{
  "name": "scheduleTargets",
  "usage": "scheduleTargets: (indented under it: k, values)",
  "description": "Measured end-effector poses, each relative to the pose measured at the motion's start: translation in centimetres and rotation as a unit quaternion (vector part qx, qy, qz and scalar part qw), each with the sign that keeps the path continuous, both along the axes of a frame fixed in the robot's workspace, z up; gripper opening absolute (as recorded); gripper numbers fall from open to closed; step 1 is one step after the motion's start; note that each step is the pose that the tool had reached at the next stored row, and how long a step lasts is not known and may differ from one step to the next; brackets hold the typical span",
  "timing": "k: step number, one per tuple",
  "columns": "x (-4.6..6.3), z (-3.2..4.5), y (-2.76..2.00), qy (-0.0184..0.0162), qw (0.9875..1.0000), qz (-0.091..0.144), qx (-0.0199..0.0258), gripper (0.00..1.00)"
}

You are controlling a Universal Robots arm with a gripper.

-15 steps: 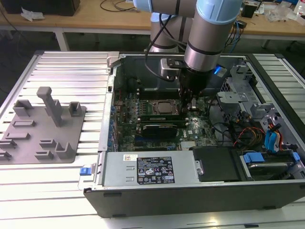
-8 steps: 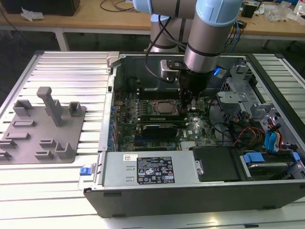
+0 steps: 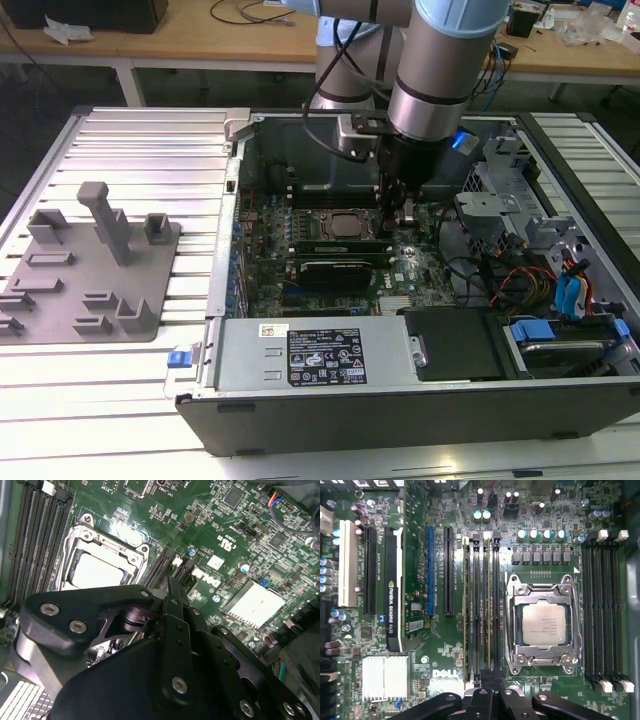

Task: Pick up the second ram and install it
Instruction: 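Press down the second ram until it locks into place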

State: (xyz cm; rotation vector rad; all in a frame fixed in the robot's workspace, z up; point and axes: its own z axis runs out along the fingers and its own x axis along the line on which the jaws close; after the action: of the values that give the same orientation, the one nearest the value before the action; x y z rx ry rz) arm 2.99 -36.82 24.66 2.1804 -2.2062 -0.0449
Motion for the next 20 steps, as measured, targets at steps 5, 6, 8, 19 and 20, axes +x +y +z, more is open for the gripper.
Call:
scheduleTargets:
  k: [5,6,8,19,20]
  values:
    - [-0.9,0.06,0.00,0.0000,1.0000,0.000,-0.0002,0.08]
    - [-1.3,0.06,0.00,0.0000,1.0000,0.000,-0.0001,0.08]
    - [-2.3,0.06,-0.01,0.0000,1.0000,0.000,-0.0002,0.08]
    - [-7.3,-0.29,0.06,-0.0002,1.0000,0.000,-0.0002,0.08]
    - [-7.7,-0.48,0.11,-0.0002,1.0000,0.000,-0.0002,0.08]
